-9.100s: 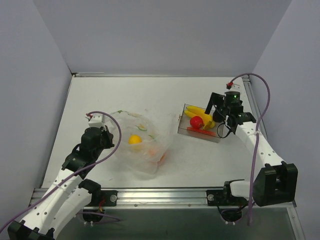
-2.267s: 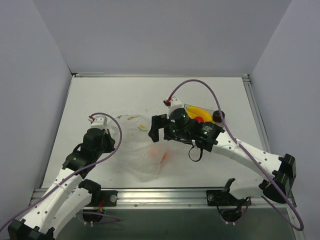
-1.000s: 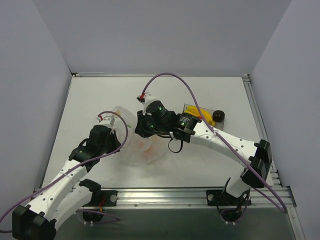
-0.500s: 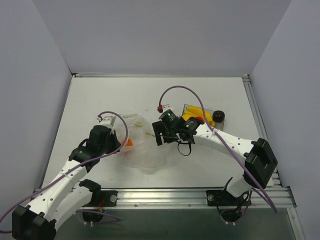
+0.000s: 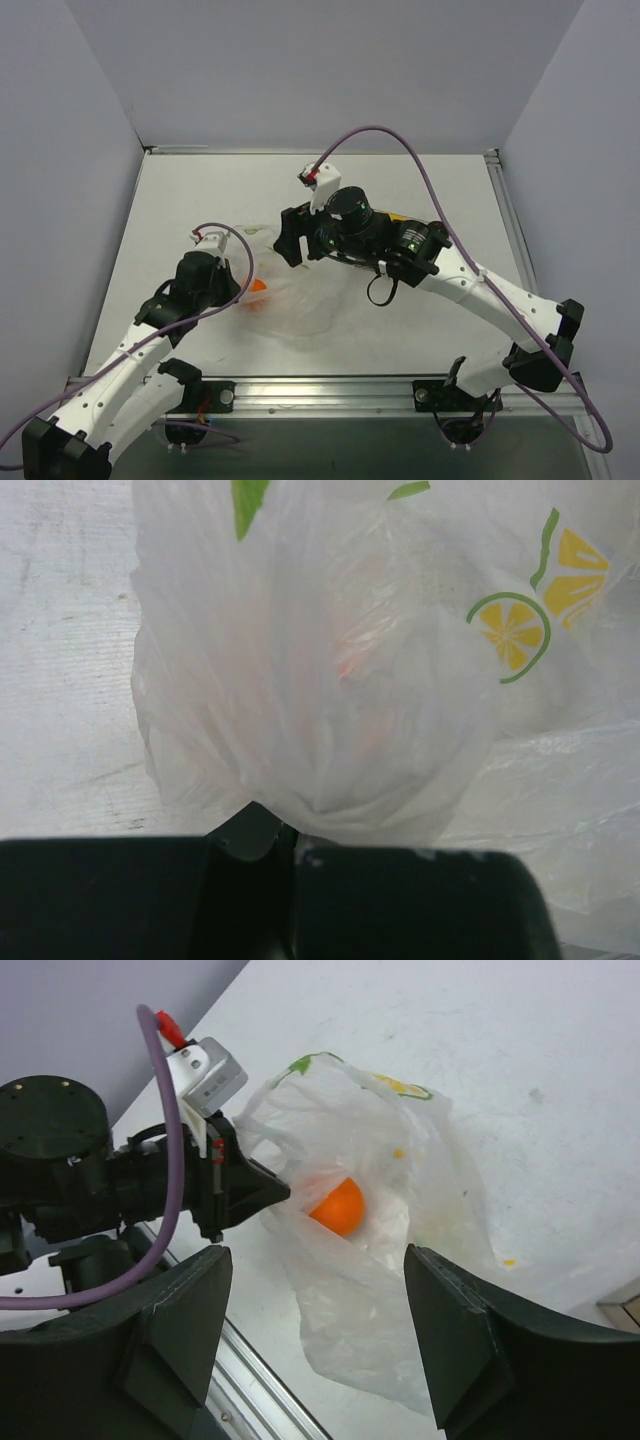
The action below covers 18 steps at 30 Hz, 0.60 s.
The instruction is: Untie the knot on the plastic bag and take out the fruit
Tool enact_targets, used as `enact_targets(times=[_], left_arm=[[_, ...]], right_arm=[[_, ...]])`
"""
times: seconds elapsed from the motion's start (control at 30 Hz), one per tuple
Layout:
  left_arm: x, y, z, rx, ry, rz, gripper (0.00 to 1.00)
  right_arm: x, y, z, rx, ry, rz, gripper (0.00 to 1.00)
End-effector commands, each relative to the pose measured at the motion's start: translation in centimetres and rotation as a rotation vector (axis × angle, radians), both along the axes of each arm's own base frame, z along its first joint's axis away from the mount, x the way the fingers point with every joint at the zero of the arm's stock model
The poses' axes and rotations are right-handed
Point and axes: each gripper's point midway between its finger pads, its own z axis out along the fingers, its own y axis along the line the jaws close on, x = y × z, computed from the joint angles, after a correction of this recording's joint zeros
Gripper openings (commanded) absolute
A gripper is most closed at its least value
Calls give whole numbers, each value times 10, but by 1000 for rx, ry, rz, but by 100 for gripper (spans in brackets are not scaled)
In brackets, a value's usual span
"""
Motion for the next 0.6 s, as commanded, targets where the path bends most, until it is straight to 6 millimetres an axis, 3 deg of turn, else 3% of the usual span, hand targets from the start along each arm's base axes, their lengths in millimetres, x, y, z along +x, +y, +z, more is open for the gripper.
enact_targets(times=[0.0,0.13,0.27,0.37,0.57], left_arm=[[9,-2,14,-16,-66,9,0],[9,-2,17,-17,-74,8,0],[8,-1,20,-24,-89,9,0],[7,1,24,-28,-106,15,0],[6,5,29,-28,-132,33,0]], right_arm=[[-9,27,-9,23,43,109,69],[-6,52,-37,24,101,142,66],[7,73,-78,-1,151,130,62],[18,82,-105,-24,178,111,61],[40,82,-155,-37,259,46,56]])
